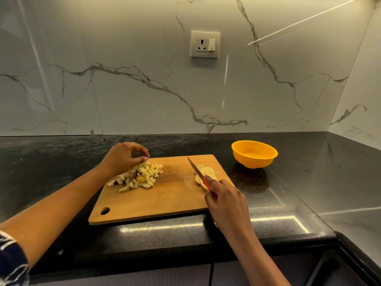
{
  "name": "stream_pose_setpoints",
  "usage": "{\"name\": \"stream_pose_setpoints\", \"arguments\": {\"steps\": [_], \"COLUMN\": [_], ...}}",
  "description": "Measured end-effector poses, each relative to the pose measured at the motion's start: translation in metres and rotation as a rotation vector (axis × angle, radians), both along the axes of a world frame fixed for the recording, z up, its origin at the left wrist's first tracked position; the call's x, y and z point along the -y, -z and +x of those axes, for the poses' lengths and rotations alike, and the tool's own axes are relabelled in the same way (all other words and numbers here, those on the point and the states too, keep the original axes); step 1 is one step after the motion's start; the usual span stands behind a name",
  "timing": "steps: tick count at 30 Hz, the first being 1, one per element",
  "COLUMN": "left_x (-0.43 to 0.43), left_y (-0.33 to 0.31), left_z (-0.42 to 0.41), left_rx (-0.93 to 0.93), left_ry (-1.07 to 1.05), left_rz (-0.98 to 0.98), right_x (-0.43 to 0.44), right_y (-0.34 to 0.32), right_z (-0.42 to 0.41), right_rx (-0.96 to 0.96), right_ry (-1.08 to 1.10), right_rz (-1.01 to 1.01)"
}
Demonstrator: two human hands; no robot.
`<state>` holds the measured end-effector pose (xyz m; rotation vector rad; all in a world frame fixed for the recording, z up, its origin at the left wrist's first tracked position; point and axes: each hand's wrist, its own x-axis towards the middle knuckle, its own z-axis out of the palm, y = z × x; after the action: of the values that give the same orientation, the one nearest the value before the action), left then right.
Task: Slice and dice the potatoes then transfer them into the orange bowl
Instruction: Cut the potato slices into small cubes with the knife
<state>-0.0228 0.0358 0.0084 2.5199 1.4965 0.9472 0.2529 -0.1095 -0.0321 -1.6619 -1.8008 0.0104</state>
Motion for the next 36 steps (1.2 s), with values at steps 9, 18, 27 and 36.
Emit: {"name": "stream_pose_setpoints", "arguments": {"steps": [9,18,27,36], "left_x": [0.016,0.025,0.0,-0.004], "left_y": [-0.007,-0.003,-0.011,-0.017], "left_z": [-0.005,0.07,0.148,0.159], "left_rx": [0.332,-0.239,-0.197,-0.077], "left_ry": [-0.044,0.105,0.161,0.131], "left_rz": [-0.021,0.061,-0.458,-0.436], "right_x": [-0.01,-0.024,-0.023,-0.026], "right_y": [-0.011,-0.016,-0.012,-0.01], "right_z": [0.012,0.043,0.045,0.046], "right_rx": [-0.153,-0.21,-0.208,-0.219], "right_ry": [0.019,0.174,0.145,0.14], "right_rz": [0.076,0.011,-0.037,-0.024]}}
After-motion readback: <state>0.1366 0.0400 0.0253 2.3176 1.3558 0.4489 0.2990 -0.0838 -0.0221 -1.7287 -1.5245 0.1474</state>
